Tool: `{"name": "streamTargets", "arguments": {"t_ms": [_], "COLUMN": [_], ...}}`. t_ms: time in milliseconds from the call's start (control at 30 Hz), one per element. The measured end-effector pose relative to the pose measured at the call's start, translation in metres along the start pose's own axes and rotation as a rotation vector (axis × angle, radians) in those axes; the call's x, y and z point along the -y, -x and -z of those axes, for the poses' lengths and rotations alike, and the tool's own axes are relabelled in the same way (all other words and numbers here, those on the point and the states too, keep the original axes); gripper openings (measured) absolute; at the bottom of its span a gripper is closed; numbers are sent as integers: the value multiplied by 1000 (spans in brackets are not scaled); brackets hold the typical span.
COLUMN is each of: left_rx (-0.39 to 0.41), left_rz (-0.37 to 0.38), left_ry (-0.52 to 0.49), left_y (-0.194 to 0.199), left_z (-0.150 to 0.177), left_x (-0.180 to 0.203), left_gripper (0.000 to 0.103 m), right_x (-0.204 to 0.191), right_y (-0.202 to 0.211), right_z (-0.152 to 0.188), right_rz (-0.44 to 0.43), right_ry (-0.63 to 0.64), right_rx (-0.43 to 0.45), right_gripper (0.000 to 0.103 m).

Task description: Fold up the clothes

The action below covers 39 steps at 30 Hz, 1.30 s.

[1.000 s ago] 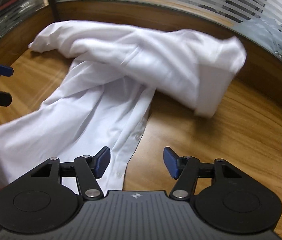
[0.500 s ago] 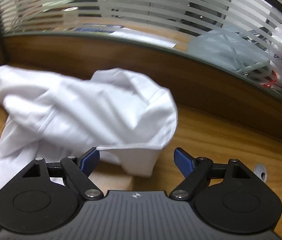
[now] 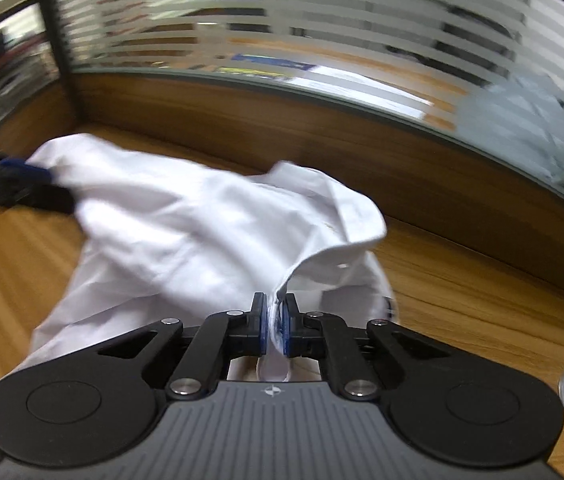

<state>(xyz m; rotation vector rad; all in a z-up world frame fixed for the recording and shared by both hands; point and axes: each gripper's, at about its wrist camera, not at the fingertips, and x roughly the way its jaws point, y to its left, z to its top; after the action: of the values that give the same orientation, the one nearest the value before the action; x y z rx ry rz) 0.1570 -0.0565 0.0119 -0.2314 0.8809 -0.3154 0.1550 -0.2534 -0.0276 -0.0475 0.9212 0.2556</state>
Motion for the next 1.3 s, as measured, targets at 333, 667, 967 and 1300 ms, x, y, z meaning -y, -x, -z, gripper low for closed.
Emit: {"name": "streamTargets", "arguments": {"t_ms": [333,667,967,1300], "left_rx": [-127,-342,-526,-493], "left_rz": [172,168,8,2], "left_ry": [-38,-170,-338,-325], "left_y": [4,-46,-110,-108], "left_z": [-9,-22,-1,4], "left_x": [16,58,86,73], "left_gripper": [99,99,78,5], "right_x": [-91,-161,-175,-143], "right_y": [37,50,58,66], "right_z": [12,15,19,38], "right_rz": [-162,-296,-362,-333], "right_ry": [115,203,150,22], "right_rx": [23,44,39,23], "right_gripper": [8,8,9,13]}}
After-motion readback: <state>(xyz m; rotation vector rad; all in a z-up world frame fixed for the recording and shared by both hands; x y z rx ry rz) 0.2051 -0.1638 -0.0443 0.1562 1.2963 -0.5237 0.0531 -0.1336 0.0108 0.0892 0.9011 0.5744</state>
